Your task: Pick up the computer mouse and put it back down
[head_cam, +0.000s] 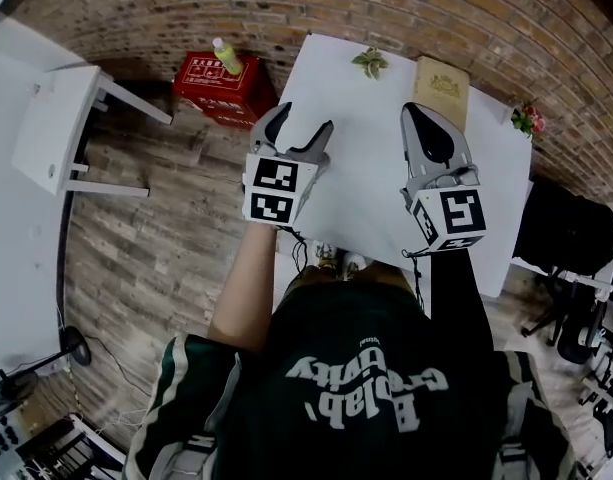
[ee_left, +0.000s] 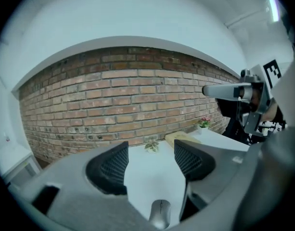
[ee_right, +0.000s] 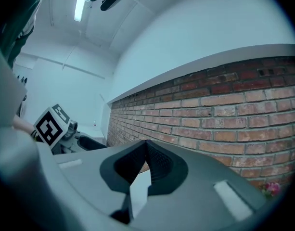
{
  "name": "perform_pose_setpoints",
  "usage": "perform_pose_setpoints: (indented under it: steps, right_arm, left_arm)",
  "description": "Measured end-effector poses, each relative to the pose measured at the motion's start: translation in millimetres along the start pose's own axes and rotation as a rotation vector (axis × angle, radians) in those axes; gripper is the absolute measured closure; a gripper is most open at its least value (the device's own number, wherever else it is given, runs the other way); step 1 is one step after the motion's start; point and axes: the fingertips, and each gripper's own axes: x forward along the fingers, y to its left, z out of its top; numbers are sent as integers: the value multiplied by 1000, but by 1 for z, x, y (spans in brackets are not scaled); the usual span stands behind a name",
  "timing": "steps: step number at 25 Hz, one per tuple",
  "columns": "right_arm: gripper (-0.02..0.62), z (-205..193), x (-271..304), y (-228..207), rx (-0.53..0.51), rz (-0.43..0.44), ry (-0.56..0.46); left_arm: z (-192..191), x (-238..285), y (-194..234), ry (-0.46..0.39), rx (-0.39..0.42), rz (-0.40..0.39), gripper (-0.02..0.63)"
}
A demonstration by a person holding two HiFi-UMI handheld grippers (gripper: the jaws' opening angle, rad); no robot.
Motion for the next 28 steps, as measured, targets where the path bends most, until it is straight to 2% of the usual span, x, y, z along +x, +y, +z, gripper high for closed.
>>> perform_pose_setpoints:
  steps: [5,8,12,15,22,26,28]
  right_arm:
    - [581,2,-24,5,16,39,-26]
    - [581,1,-37,10,25,65,-40]
    - [581,-3,-54,18,21,88,-48]
    - [581,-2,-63,24,16,111,-60]
    - [581,7,-77,29,14,137,-86]
    - [581,11,-83,31,8,143,-95]
    - [581,13,-85,29,7,143,-100]
  left_arm:
    - [31,-40,-13,-97,-41,60,311]
    - [49,-66,-26,-156,-22,104,330]
    - [64,-92,-42,-222,-14,127,351]
    - [73,-112,-49,-262,-10,160,391]
    - [78,-134,-61,-296,25,202,501]
    - [75,-139,-57,-280,36,276,604]
    - [73,-141,-54,-275,33,307,604]
